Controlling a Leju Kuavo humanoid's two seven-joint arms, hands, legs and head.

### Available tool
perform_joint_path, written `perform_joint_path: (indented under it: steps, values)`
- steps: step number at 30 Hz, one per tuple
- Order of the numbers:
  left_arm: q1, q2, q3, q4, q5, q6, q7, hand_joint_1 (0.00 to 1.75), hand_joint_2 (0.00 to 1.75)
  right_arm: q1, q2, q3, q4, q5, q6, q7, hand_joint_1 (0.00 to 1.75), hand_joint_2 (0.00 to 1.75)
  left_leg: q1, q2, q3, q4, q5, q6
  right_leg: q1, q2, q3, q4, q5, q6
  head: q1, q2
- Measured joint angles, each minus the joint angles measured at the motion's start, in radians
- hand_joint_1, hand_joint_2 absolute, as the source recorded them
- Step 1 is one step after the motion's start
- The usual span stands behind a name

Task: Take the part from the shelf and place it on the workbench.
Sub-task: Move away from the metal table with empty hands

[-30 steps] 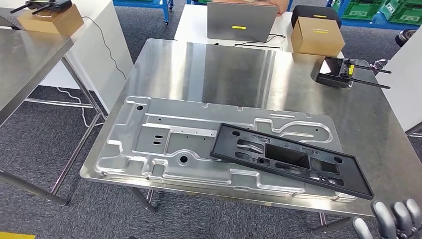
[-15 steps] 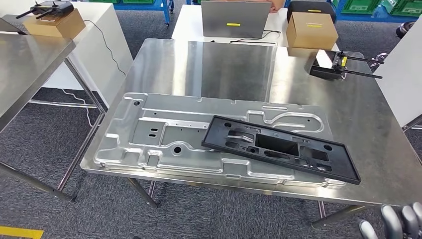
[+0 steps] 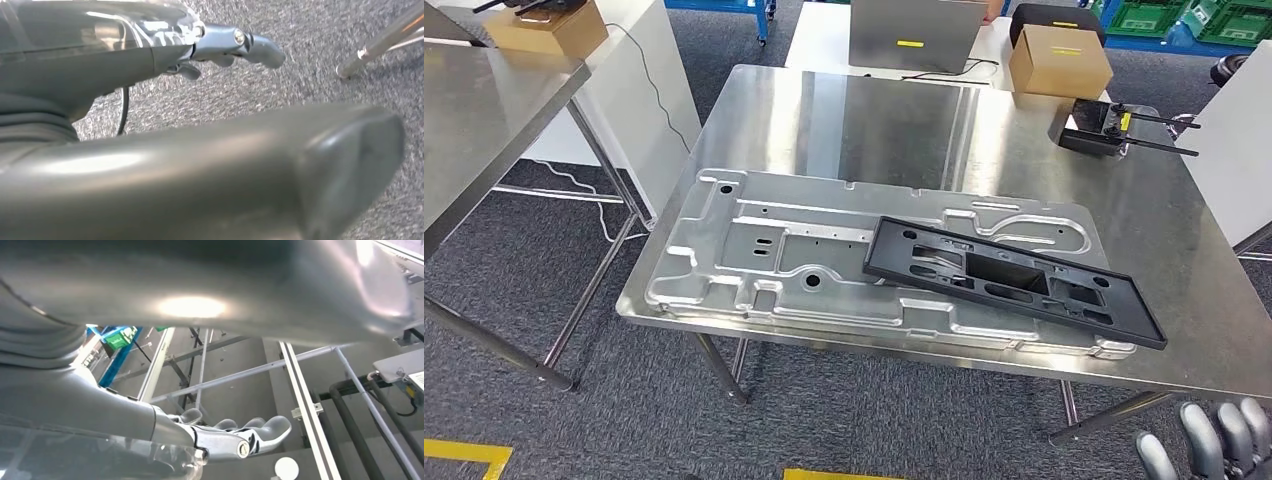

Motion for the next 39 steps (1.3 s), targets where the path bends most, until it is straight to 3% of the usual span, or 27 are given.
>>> perform_joint_path:
  steps: [2, 3, 4, 5, 8, 10, 12, 14, 16, 18, 19, 20, 23, 25, 27, 29, 30, 32, 33, 34, 35, 36, 37, 39]
  values:
    - [0.001, 0.0, 0.0, 0.0, -0.002, 0.0, 0.003, 0.0, 0.0, 0.0, 0.0, 0.0, 0.002, -0.003, 0.0, 0.0, 0.0, 0.0, -0.005, 0.004, -0.021, 0.001, 0.013, 0.01, 0.002, 0.0, -0.045, 0.128, -0.072, 0.0, 0.01, 0.0]
    - [0.002, 0.0, 0.0, 0.0, -0.003, 0.0, 0.004, 0.0, 0.0, 0.0, 0.0, 0.0, 0.003, -0.003, 0.0, 0.0, 0.0, 0.0, -0.007, 0.005, -0.03, 0.001, 0.019, 0.011, 0.003, 0.0, -0.052, 0.165, -0.084, -0.001, 0.013, 0.0]
    - [0.002, 0.0, 0.0, 0.0, -0.004, 0.0, 0.005, 0.0, 0.0, 0.0, 0.0, 0.0, 0.004, -0.004, 0.0, 0.0, 0.0, 0.0, -0.009, 0.006, -0.037, 0.001, 0.025, 0.012, 0.004, 0.0, -0.04, 0.168, -0.077, -0.002, 0.015, 0.0]
    - [0.002, 0.0, 0.0, 0.0, -0.004, 0.0, 0.005, 0.0, 0.0, 0.0, 0.0, 0.0, 0.006, -0.004, 0.0, 0.0, 0.0, 0.0, -0.011, 0.007, -0.043, 0.001, 0.03, 0.012, 0.005, 0.0, -0.01, 0.132, -0.055, -0.005, 0.016, 0.0]
    - [0.002, -0.001, 0.0, 0.0, -0.006, 0.003, 0.006, 0.0, 0.0, 0.0, 0.0, 0.0, 0.007, -0.004, 0.0, 0.0, 0.0, 0.0, -0.014, 0.006, -0.052, 0.001, 0.044, 0.006, 0.015, 0.0, 0.123, -0.078, 0.012, -0.019, 0.018, 0.0]
    - [0.001, -0.002, 0.0, 0.0, -0.008, 0.005, 0.008, 0.0, 0.0, 0.001, 0.0, 0.0, 0.008, -0.004, 0.0, 0.0, 0.0, 0.0, -0.014, 0.006, -0.057, 0.0, 0.054, -0.006, 0.023, 0.001, 0.152, -0.137, 0.017, -0.026, 0.018, 0.0]
    - [0.001, -0.002, 0.0, 0.0, -0.009, 0.007, 0.008, 0.0, 0.0, 0.004, 0.0, 0.0, 0.008, -0.004, 0.0, 0.0, 0.0, 0.0, -0.012, 0.005, -0.058, -0.001, 0.061, -0.018, 0.022, 0.0, 0.144, -0.141, 0.028, -0.035, 0.019, 0.0]
    - [0.001, -0.002, 0.0, 0.0, -0.01, 0.008, 0.009, 0.0, 0.0, 0.006, -0.001, 0.0, 0.009, -0.004, 0.0, 0.0, 0.0, 0.0, -0.011, 0.004, -0.07, 0.028, 0.029, -0.026, 0.015, -0.003, 0.132, -0.146, 0.042, -0.049, 0.015, 0.0]
    - [0.002, -0.002, 0.0, 0.0, -0.01, 0.008, 0.01, 0.0, 0.0, 0.009, -0.001, 0.0, 0.01, -0.004, 0.0, -0.001, 0.0, 0.0, -0.01, 0.002, -0.101, 0.126, -0.053, -0.029, 0.012, -0.006, 0.116, -0.148, 0.057, -0.058, 0.007, 0.0]
    - [0.002, -0.002, 0.0, 0.0, -0.01, 0.008, 0.01, 0.0, 0.0, 0.011, -0.001, -0.001, 0.012, -0.004, 0.0, -0.001, 0.0, 0.0, -0.008, 0.002, -0.125, 0.24, -0.113, -0.032, 0.012, -0.006, 0.099, -0.146, 0.069, -0.059, 0.0, 0.0]
    - [0.002, -0.002, 0.0, 0.0, -0.011, 0.008, 0.01, 0.0, 0.0, 0.012, -0.001, -0.001, 0.013, -0.004, 0.0, -0.001, 0.0, 0.0, -0.006, 0.002, -0.119, 0.259, -0.114, -0.034, 0.012, -0.006, 0.091, -0.145, 0.075, -0.057, -0.002, 0.0]
    - [0.002, -0.002, 0.0, 0.0, -0.011, 0.008, 0.01, 0.0, 0.0, 0.012, -0.001, -0.001, 0.015, -0.005, 0.0, -0.001, 0.0, 0.0, -0.004, 0.002, -0.094, 0.237, -0.096, -0.036, 0.01, -0.006, 0.083, -0.142, 0.08, -0.054, -0.005, 0.0]
    - [0.001, -0.003, 0.0, 0.0, -0.011, 0.009, 0.011, 0.0, 0.0, 0.012, -0.001, -0.001, 0.016, -0.007, 0.0, -0.001, 0.0, 0.0, 0.005, 0.0, 0.029, 0.045, -0.033, -0.045, 0.006, -0.006, 0.062, -0.121, 0.084, -0.04, -0.018, 0.0]
    - [0.001, -0.004, 0.0, 0.0, -0.012, 0.009, 0.012, 0.0, 0.0, 0.013, -0.001, -0.001, 0.017, -0.007, 0.0, -0.002, 0.0, 0.0, 0.004, -0.004, 0.049, -0.005, -0.032, -0.044, 0.01, -0.006, 0.049, -0.106, 0.088, -0.027, -0.023, 0.0]
    - [0.001, -0.005, 0.0, 0.0, -0.012, 0.01, 0.012, 0.0, 0.0, 0.014, -0.001, -0.001, 0.018, -0.008, 0.0, -0.002, 0.0, 0.0, 0.002, -0.006, 0.036, 0.0, -0.027, -0.031, 0.01, -0.005, 0.042, -0.103, 0.096, -0.016, -0.017, 0.0]
    - [0.0, -0.005, 0.0, 0.0, -0.012, 0.011, 0.012, 0.0, 0.0, 0.015, -0.001, -0.001, 0.018, -0.008, 0.0, -0.002, 0.0, 0.0, 0.001, -0.004, 0.022, 0.0, -0.016, -0.011, 0.007, -0.004, 0.029, -0.082, 0.071, -0.008, -0.009, 0.0]
    - [-0.001, -0.005, 0.0, 0.0, -0.012, 0.011, 0.013, 0.0, 0.0, 0.015, -0.001, -0.001, 0.018, -0.009, 0.0, -0.002, 0.0, 0.0, 0.001, -0.001, 0.012, 0.0, -0.009, -0.002, 0.006, -0.004, 0.013, -0.044, 0.037, -0.006, -0.004, 0.0]
    - [-0.001, -0.005, 0.0, 0.0, -0.013, 0.011, 0.014, 0.0, 0.0, 0.016, -0.002, -0.001, 0.019, -0.01, 0.0, -0.002, 0.0, 0.0, -0.003, 0.003, -0.01, 0.0, 0.007, 0.01, 0.006, -0.003, -0.033, 0.081, -0.048, -0.004, 0.007, 0.0]
    - [0.0, -0.005, 0.0, 0.0, -0.013, 0.011, 0.014, 0.0, 0.0, 0.016, -0.002, -0.001, 0.02, -0.01, 0.0, -0.002, 0.0, 0.0, -0.006, 0.004, -0.021, 0.001, 0.014, 0.012, 0.006, -0.003, -0.049, 0.139, -0.074, -0.005, 0.011, 0.0]
    - [0.0, -0.005, 0.0, 0.0, -0.013, 0.011, 0.015, 0.0, 0.0, 0.016, -0.003, -0.001, 0.022, -0.01, 0.0, -0.002, 0.0, 0.0, -0.008, 0.006, -0.031, 0.001, 0.021, 0.013, 0.006, -0.003, -0.051, 0.168, -0.081, -0.006, 0.013, 0.0]
    - [0.0, -0.005, 0.0, 0.0, -0.014, 0.011, 0.016, 0.0, 0.0, 0.017, -0.003, -0.001, 0.023, -0.01, 0.0, -0.002, 0.0, 0.0, -0.01, 0.006, -0.039, 0.001, 0.027, 0.013, 0.007, -0.003, -0.034, 0.16, -0.069, -0.008, 0.015, 0.0]
    - [0.0, -0.005, 0.0, 0.0, -0.014, 0.011, 0.016, 0.0, 0.0, 0.017, -0.003, -0.001, 0.023, -0.01, 0.0, -0.002, 0.0, 0.0, -0.012, 0.006, -0.045, 0.001, 0.032, 0.013, 0.008, -0.003, 0.004, 0.111, -0.043, -0.011, 0.016, 0.0]
    - [-0.001, -0.005, 0.0, 0.0, -0.015, 0.011, 0.016, 0.0, 0.0, 0.017, -0.003, -0.001, 0.023, -0.011, 0.0, -0.002, 0.0, 0.0, -0.013, 0.006, -0.049, 0.001, 0.037, 0.013, 0.011, -0.003, 0.054, 0.038, -0.015, -0.017, 0.017, 0.0]
    - [-0.001, -0.006, 0.0, 0.0, -0.015, 0.011, 0.015, 0.0, 0.0, 0.017, -0.003, -0.001, 0.023, -0.011, 0.0, -0.002, 0.0, 0.0, -0.015, 0.005, -0.056, 0.001, 0.048, 0.006, 0.021, -0.002, 0.137, -0.096, 0.015, -0.03, 0.019, 0.0]
